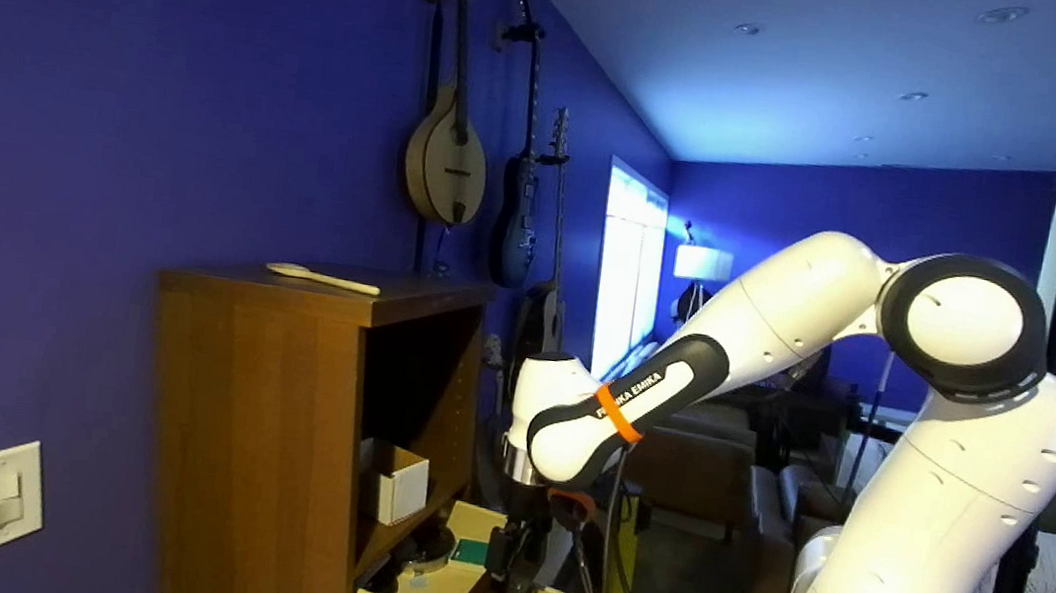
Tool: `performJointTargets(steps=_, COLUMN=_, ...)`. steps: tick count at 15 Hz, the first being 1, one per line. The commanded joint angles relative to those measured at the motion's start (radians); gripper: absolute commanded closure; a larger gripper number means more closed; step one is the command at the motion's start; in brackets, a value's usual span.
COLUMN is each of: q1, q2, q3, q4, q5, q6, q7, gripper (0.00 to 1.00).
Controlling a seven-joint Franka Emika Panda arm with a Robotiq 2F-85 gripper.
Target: Close the first top drawer
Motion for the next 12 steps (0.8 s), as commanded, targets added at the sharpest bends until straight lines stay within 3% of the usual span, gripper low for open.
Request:
performJointTargets(steps=1, q1=0.011, q2=0.106, q3=-0.008, q4=0.103, q5=0.004, q6=0.04, q7=-0.01, gripper=0.0)
performJointTargets(steps=12, q1=0.021, q2=0.305, q3=-0.004, q4=0.309, q5=0.041, q6=0.068, q7=0.0, gripper=0.0)
